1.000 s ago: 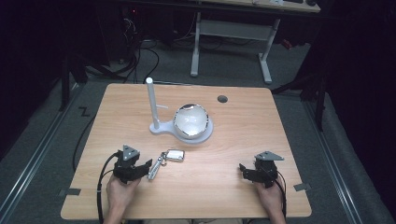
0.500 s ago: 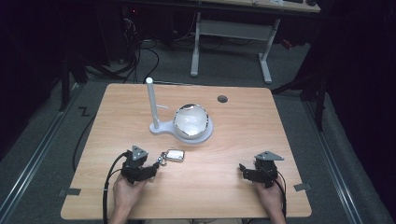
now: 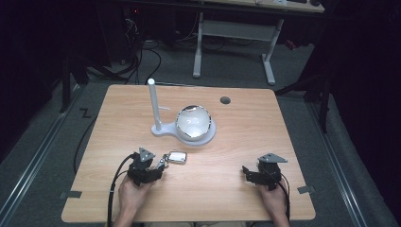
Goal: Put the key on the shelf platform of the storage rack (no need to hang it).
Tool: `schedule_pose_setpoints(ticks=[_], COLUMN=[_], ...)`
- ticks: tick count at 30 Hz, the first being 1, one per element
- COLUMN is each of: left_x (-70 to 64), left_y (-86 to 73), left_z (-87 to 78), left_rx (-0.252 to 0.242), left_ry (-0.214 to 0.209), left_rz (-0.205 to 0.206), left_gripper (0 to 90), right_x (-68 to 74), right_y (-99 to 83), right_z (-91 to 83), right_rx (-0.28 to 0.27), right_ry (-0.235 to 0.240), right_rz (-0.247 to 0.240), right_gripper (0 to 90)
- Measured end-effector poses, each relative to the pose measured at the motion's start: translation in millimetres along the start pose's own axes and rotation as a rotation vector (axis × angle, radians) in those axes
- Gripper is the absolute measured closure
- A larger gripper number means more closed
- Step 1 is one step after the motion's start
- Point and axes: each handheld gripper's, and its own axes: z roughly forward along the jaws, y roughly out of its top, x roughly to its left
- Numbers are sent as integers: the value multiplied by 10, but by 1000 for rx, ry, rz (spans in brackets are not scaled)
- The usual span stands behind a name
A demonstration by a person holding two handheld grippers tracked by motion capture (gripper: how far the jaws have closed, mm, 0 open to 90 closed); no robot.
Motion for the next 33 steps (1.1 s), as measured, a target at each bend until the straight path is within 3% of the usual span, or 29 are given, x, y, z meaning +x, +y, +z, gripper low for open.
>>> schedule_pose_setpoints(ticks=[9, 10, 12, 14, 16, 18, 23, 28, 33], left_x=[10, 21, 15, 29, 19, 30, 28, 22, 19], left_y=[-49, -54, -72, -81, -91, -85, -86, -89, -94], left_z=[49, 57, 71, 87, 97, 102, 93, 92, 88], left_rx=[-6, -4, -7, -5, -6, -9, -10, -6, -2], left_ry=[23, 16, 34, 31, 45, 36, 40, 39, 39], left_rz=[29, 50, 42, 64, 40, 54, 46, 53, 62], left_gripper=[526, 533, 538, 559, 564, 575, 625, 726, 748], right_x=[0, 1, 0, 0, 0, 0, 0, 0, 0], right_y=[0, 0, 0, 0, 0, 0, 0, 0, 0], right_z=[0, -1, 0, 0, -1, -1, -1, -1, -1], right_rx=[0, 0, 0, 0, 1, 1, 1, 1, 2], right_ry=[0, 1, 0, 0, 1, 0, 0, 1, 0], right_rz=[0, 1, 0, 0, 0, 0, 0, 0, 0], right_gripper=[217, 217, 217, 217, 217, 217, 217, 217, 217])
